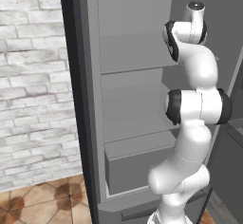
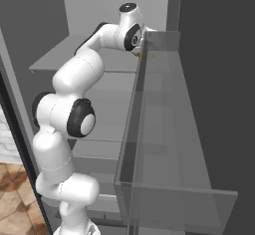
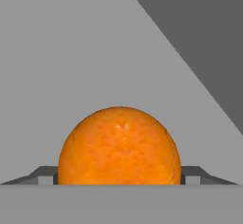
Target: Open the fridge, remove the orange, carrot, and steak, and place them on any counter.
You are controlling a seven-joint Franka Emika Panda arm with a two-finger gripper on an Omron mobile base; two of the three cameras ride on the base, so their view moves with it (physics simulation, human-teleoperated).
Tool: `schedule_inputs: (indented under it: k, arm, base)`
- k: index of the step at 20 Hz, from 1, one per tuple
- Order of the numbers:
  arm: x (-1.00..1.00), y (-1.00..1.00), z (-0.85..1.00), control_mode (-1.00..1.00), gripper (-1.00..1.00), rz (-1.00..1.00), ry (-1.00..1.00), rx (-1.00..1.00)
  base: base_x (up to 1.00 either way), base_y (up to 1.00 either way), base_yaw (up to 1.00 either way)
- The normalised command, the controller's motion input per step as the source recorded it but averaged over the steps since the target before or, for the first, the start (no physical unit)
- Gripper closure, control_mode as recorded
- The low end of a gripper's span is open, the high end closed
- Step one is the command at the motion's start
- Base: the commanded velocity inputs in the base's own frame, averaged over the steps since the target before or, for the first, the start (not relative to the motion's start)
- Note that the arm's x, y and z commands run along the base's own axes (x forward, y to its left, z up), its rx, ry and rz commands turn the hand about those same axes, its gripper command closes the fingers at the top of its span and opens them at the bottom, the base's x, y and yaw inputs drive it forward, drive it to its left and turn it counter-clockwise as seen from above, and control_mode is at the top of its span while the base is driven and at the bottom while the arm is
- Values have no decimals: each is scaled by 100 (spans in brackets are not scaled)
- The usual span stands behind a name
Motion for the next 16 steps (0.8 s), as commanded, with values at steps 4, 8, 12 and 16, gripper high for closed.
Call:
schedule_inputs:
  k: [4,8,12,16]
  arm:
    - [0,-3,-4,-100,100,0,3,0]
    - [0,0,0,-100,100,0,0,0]
    - [-15,0,-13,-100,100,0,-7,0]
    - [-57,4,-3,-100,100,0,-20,0]
  base:
    - [0,0,0]
    - [0,0,0]
    - [0,0,0]
    - [0,0,0]
